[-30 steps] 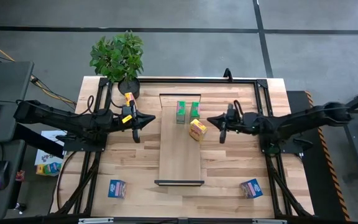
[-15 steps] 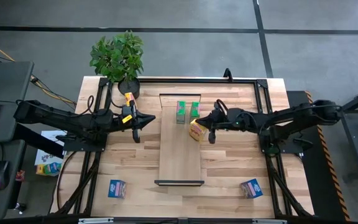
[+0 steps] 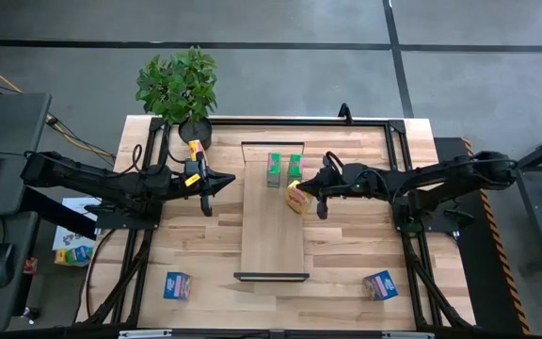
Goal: Stack cereal on shelf
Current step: Put the right yellow cereal box on the shelf
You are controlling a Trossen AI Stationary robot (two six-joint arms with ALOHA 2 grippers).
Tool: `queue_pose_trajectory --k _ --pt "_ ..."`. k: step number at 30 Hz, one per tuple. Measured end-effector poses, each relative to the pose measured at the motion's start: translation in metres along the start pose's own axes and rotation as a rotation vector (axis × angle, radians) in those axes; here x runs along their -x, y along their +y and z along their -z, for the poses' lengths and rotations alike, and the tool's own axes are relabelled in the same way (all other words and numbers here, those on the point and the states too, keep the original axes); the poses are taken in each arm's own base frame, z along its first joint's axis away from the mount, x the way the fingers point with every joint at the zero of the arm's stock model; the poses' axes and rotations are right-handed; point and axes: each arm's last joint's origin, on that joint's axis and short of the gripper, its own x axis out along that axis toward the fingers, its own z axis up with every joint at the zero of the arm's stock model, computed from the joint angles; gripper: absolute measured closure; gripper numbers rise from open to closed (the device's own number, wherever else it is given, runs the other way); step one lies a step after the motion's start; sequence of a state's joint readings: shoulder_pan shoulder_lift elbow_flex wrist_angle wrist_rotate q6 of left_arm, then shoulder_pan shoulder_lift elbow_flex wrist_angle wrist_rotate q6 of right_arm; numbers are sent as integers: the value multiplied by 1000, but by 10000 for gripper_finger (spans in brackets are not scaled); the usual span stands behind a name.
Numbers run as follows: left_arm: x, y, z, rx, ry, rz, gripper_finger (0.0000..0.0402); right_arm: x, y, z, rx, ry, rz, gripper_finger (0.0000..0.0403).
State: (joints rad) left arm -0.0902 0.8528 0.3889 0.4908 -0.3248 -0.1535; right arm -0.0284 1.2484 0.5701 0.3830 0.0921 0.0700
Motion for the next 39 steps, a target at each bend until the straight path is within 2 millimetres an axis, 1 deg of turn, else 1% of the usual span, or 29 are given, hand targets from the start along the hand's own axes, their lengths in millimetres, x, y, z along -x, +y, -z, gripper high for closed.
queue_pose_trajectory --k 18,27,31,39 --pt "0 0 0 0 0 0 402 0 0 5 -36 52 1 403" --pt "0 0 0 0 0 0 401 -10 1 14 -53 94 -9 403" --pt "0 0 0 0 0 0 401 -11 1 13 -54 76 -13 403" --pt "0 0 0 0 1 0 401 -5 1 7 -54 37 -26 403"
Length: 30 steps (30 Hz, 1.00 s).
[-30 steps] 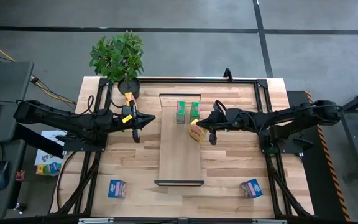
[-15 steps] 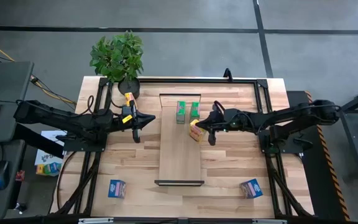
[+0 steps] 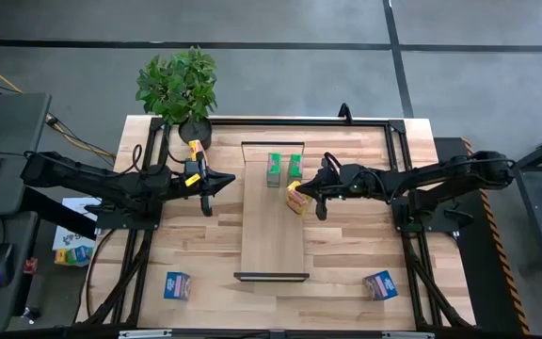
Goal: Stack cereal on shelf
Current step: Put the right yellow cereal box on the shelf
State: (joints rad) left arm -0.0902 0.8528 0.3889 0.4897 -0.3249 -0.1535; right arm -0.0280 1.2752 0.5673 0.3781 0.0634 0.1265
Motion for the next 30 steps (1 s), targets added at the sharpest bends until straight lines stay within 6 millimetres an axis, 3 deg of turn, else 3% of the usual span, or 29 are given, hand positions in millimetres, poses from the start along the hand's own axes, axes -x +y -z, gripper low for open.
queue_pose_trajectory --k 24,30 --pt "0 0 0 0 -1 0 401 2 2 -12 -3 -122 -27 403" --pt "0 0 0 0 -1 0 402 21 2 -22 -3 -123 -27 403"
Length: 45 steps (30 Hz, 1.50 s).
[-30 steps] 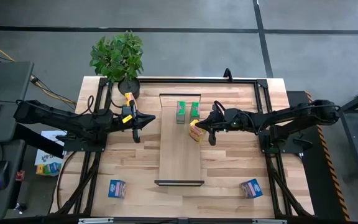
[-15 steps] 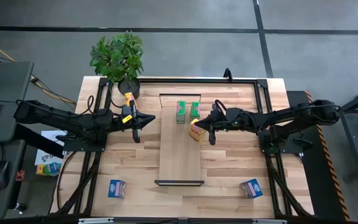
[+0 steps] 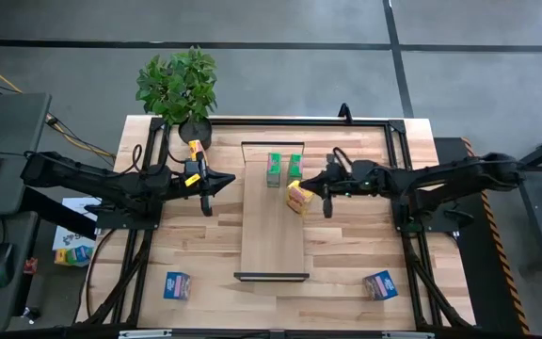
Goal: Stack cereal on shelf
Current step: Put the right yellow cereal box on the shelf
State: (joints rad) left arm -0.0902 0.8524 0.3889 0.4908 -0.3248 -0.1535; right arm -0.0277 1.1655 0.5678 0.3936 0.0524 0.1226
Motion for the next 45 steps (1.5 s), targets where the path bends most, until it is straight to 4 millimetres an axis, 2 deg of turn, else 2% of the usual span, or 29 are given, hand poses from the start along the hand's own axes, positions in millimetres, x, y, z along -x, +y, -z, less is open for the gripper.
queue_pose_trajectory --k 5,8,10,15,20,24,34,45 --pt "0 0 0 0 1 0 401 36 -4 -8 -49 72 135 403" --pt "0 0 0 0 1 0 401 53 -9 3 -134 199 261 403" --pt "0 0 0 0 1 0 401 56 -11 16 -205 271 312 403" --pt "0 0 0 0 0 0 402 48 -7 57 -289 353 313 403" --pt "0 0 0 0 0 0 401 32 2 68 -291 272 282 403" --pt "0 0 0 0 0 0 401 22 2 78 -287 284 349 403" --pt "0 0 0 0 0 0 401 5 5 85 -313 253 307 403" --pt "0 0 0 0 0 0 402 4 7 87 -365 272 252 403"
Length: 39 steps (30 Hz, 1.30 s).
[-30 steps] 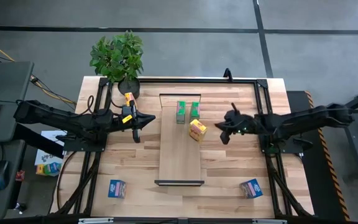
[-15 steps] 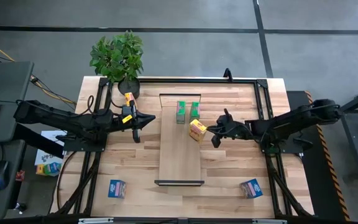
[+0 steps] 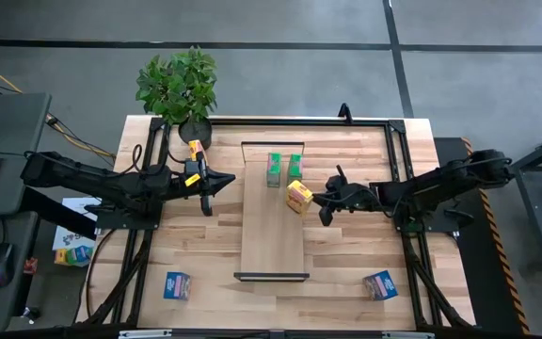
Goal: Stack cereal on shelf
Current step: Put the right yellow cereal box on the shelf
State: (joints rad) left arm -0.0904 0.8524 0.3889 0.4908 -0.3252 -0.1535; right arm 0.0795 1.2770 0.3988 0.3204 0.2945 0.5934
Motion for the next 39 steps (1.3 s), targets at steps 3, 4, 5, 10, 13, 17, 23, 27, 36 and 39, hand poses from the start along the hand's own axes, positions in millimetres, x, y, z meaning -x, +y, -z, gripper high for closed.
queue_pose_trajectory --k 3,4,5,10,13,17,23,27,36,39 --pt "0 0 0 0 0 0 402 0 0 0 -12 6 -10 403" --pt "0 0 0 0 0 0 402 0 1 0 -13 7 -15 403" --pt "0 0 0 0 0 0 401 0 1 0 -14 5 -17 403" --pt "0 0 0 0 0 0 401 1 6 -1 -15 -17 -53 403" --pt "0 0 0 0 0 0 401 3 10 1 -14 -18 -74 403" --pt "0 0 0 0 0 0 401 4 13 3 -26 -11 -85 403" --pt "0 0 0 0 0 0 401 5 17 5 -42 -7 -96 403" --pt "0 0 0 0 0 0 401 6 20 5 -62 -17 -116 403" --pt "0 0 0 1 0 0 401 8 26 4 -72 -43 -157 403" --pt "0 0 0 1 0 0 401 9 27 5 -88 -39 -161 403"
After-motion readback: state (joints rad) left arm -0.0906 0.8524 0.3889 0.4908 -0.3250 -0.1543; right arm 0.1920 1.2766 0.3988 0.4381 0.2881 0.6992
